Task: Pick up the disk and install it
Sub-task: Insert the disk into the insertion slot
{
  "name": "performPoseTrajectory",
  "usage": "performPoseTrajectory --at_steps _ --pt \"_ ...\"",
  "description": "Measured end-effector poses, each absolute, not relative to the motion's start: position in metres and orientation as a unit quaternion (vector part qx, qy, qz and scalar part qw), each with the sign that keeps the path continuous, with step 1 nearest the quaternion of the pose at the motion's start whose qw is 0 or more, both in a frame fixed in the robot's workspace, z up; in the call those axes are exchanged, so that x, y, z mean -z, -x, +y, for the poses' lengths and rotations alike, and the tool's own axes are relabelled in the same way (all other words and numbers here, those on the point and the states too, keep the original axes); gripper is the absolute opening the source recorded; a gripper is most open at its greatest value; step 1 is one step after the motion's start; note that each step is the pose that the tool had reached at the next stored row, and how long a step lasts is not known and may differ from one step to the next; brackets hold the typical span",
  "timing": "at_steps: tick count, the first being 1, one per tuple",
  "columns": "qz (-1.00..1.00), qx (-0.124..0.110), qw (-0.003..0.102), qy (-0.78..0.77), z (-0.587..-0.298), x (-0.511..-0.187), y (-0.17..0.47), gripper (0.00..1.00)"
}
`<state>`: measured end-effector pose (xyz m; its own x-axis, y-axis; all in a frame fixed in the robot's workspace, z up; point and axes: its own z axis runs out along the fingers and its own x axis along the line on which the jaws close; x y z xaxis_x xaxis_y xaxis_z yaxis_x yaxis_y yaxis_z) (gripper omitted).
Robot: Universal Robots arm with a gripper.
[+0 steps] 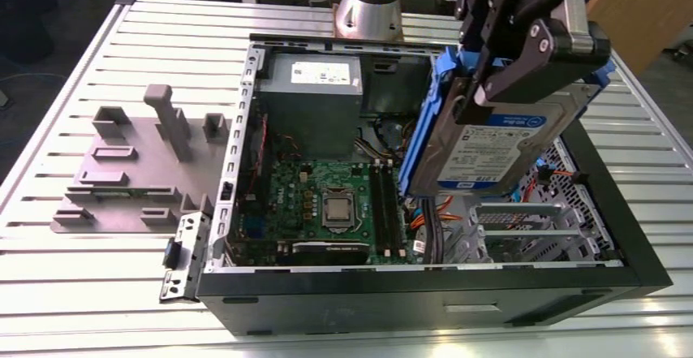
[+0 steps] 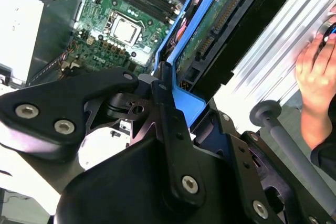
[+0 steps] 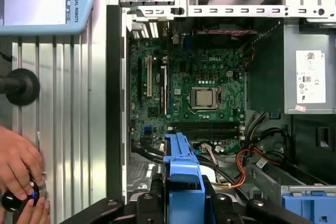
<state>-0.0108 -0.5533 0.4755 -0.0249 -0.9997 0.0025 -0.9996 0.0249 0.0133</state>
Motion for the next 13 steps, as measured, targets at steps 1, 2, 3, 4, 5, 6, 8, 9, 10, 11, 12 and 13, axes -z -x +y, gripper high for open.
performPoseTrajectory --at_steps 1,2,3,4,5,6,8,9,10,11,12,13 --pt "-0.716 0.004 0.005 -0.698 -0.554 -0.475 0.009 0.36" --pt "-0.716 0.004 0.005 -0.698 -0.554 -0.475 0.007 0.36" --pt "-0.716 0.004 0.005 -0.698 -0.554 -0.474 0.006 0.36" --pt "-0.716 0.004 0.006 -0.698 -0.555 -0.474 0.004 0.36" --pt "-0.716 0.004 0.006 -0.698 -0.555 -0.474 0.002 0.36" --pt "-0.716 0.004 0.006 -0.698 -0.555 -0.473 0.000 0.36" --pt "-0.716 0.004 0.006 -0.698 -0.555 -0.473 -0.004 0.36" --pt "-0.716 0.004 0.006 -0.698 -0.555 -0.472 -0.006 0.36" --pt "-0.716 0.004 0.006 -0.698 -0.555 -0.472 -0.007 0.36" --pt "-0.716 0.004 0.006 -0.698 -0.555 -0.472 -0.008 0.36" --pt "-0.716 0.004 0.006 -0.698 -0.555 -0.471 -0.009 0.36" --pt "-0.716 0.004 0.006 -0.698 -0.555 -0.471 -0.009 0.36"
